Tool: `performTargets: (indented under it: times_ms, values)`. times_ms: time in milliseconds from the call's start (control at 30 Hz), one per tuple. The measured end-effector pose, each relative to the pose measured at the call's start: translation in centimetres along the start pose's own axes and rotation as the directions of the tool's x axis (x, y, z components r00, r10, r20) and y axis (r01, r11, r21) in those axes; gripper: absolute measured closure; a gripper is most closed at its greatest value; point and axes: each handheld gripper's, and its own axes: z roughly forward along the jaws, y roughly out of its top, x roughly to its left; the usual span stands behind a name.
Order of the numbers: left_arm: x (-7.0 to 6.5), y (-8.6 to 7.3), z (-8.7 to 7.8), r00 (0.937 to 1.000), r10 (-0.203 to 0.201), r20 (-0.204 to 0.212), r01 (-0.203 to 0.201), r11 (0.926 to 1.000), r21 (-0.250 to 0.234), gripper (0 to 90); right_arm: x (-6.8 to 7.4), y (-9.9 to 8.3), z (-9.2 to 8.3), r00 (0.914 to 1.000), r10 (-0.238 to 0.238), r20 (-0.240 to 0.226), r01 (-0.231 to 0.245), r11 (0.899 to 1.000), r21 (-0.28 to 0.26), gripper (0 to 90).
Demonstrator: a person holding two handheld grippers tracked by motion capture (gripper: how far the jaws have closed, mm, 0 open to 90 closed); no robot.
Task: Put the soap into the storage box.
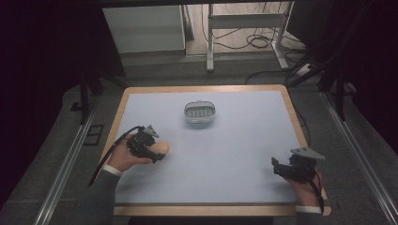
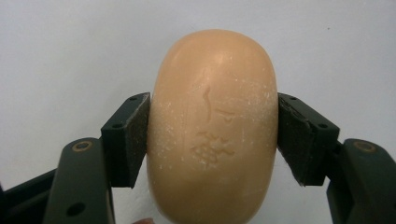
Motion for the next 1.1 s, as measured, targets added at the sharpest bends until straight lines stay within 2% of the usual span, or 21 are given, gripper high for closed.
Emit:
performTargets:
  times_ms: [533,633,1100]
  values:
    - [0.6,2.0,0.1,1.0,0.009,-0.004,-0.009,1.0,-0.002,32.2,-0.2,-0.1,0.0,1.0,0.006,0.007,-0.006,1.0,0.004,8.0]
    - [0.7,2.3,0.2,0.9999,0.008,0.006,-0.008,1.0,-0.005,32.1,-0.2,-0.1,0.0,1.0,0.006,0.007,-0.006,1.0,0.005,8.0]
    - [1.0,3.5,0.2,0.9999,0.014,0.0,-0.014,0.9999,0.0,32.2,-0.2,-0.1,0.1,1.0,0.005,0.008,-0.005,1.0,0.005,8.0]
